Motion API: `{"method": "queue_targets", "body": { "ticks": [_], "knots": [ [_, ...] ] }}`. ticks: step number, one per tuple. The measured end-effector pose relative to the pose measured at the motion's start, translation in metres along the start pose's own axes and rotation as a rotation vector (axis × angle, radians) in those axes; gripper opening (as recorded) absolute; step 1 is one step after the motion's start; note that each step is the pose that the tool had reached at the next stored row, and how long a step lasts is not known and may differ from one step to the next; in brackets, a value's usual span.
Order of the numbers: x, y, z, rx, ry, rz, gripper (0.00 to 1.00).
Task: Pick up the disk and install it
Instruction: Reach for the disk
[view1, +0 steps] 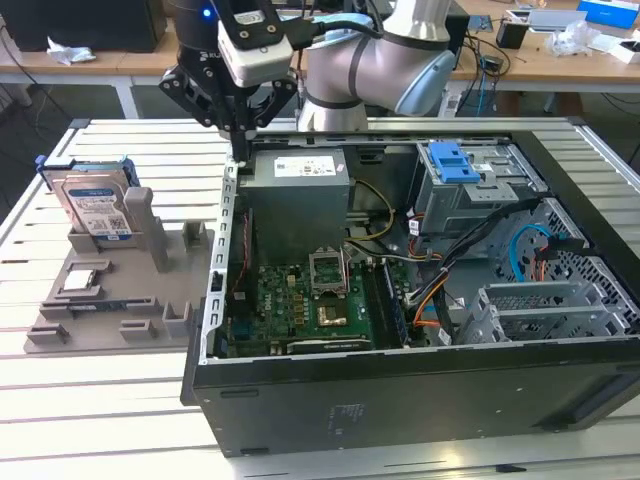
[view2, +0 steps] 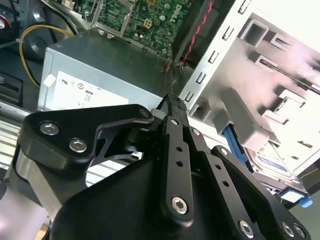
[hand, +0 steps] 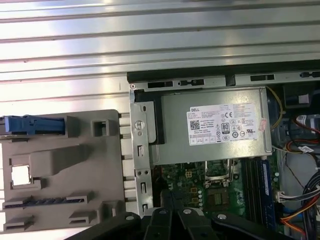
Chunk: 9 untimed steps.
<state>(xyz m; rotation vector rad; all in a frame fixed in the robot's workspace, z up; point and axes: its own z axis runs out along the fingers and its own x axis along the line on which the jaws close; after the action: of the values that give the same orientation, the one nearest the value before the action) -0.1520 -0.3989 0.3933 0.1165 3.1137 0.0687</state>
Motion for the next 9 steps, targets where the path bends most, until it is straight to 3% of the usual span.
{"method": "queue_targets", "body": {
  "ticks": [3,7,9],
  "knots": [
    [0.0088,-0.0006,-0.0002,0.0,0.0,0.0,0.11],
    [0.0298,-0.0022,-0.0008,-0.0001,-0.0001,0.0,0.11],
    [0.0361,-0.0027,-0.0009,-0.0001,-0.0001,0.0,0.11]
  ]
}}
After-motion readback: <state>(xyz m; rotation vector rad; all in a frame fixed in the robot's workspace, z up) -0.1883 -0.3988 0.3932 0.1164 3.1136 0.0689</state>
